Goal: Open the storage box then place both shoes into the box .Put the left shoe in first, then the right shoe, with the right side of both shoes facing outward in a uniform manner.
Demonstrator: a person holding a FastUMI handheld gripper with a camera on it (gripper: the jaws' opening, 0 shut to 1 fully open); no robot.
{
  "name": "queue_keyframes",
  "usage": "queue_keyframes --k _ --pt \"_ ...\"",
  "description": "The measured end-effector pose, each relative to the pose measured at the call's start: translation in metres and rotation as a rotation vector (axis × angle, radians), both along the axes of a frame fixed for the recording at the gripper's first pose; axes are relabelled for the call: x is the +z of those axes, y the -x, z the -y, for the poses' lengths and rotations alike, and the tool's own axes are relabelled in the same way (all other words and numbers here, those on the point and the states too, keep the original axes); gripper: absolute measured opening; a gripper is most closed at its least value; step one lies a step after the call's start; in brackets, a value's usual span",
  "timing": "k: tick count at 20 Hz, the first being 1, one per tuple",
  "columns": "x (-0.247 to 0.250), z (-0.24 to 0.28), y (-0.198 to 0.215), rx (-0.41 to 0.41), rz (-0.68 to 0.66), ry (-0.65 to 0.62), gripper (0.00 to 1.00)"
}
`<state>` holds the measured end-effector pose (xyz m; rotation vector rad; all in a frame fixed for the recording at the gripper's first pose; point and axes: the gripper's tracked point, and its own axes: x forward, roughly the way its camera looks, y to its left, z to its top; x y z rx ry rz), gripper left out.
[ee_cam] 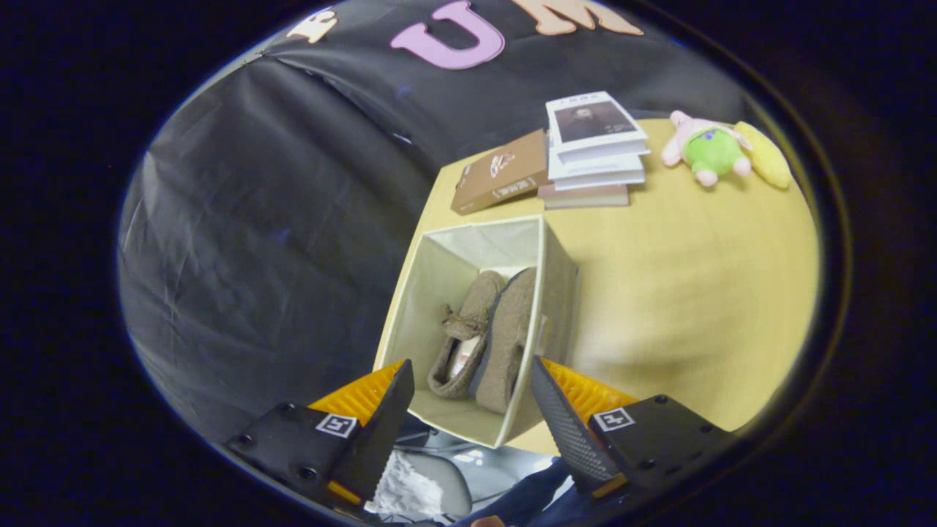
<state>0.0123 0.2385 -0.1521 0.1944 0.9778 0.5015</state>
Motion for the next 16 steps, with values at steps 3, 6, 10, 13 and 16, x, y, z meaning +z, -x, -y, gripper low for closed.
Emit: queue_keyframes --k 3,6,10,13,16 --pt "0.032 0.022 -0.009 -0.039 0.152 -0.051 1.0" --pt "0.076 0.053 -0.021 -0.082 0.37 -0.052 1.0" --pt "0.151 0.098 -0.038 -0.144 0.659 0.008 1.0" --pt "0.203 0.132 -0.049 -0.211 0.83 0.059 1.0" --pt "0.246 0.161 -0.048 -0.268 0.938 0.092 1.0"
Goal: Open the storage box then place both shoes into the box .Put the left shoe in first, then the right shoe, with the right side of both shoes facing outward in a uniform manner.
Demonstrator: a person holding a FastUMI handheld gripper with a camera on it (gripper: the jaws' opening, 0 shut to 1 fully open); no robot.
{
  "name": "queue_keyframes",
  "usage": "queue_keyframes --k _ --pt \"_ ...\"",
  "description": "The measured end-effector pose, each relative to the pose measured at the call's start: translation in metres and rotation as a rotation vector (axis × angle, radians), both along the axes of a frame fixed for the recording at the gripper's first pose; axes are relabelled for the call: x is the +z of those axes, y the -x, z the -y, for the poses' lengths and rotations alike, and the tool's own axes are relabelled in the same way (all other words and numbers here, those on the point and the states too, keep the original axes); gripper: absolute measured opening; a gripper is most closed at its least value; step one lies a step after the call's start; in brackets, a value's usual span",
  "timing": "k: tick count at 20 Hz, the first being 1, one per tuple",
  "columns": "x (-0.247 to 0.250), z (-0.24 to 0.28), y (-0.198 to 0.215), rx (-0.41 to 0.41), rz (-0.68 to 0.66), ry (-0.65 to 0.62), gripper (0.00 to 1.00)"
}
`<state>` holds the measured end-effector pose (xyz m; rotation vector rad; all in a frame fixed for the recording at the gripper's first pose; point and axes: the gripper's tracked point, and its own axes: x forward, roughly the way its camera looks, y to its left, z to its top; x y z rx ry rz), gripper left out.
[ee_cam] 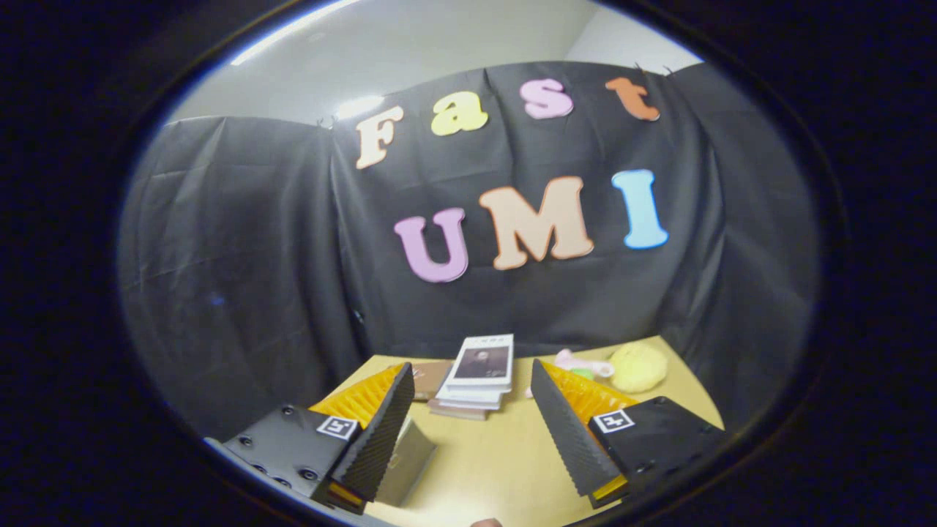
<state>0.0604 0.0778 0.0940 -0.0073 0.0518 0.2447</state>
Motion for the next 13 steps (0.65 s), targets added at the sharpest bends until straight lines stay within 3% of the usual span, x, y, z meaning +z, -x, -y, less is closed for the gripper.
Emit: queue_keyframes --k 6,13 --pt "0.031 0.04 0.012 -0.069 0.091 0.036 1.0" --pt "0.037 0.059 0.026 -0.126 0.101 -0.009 1.0"
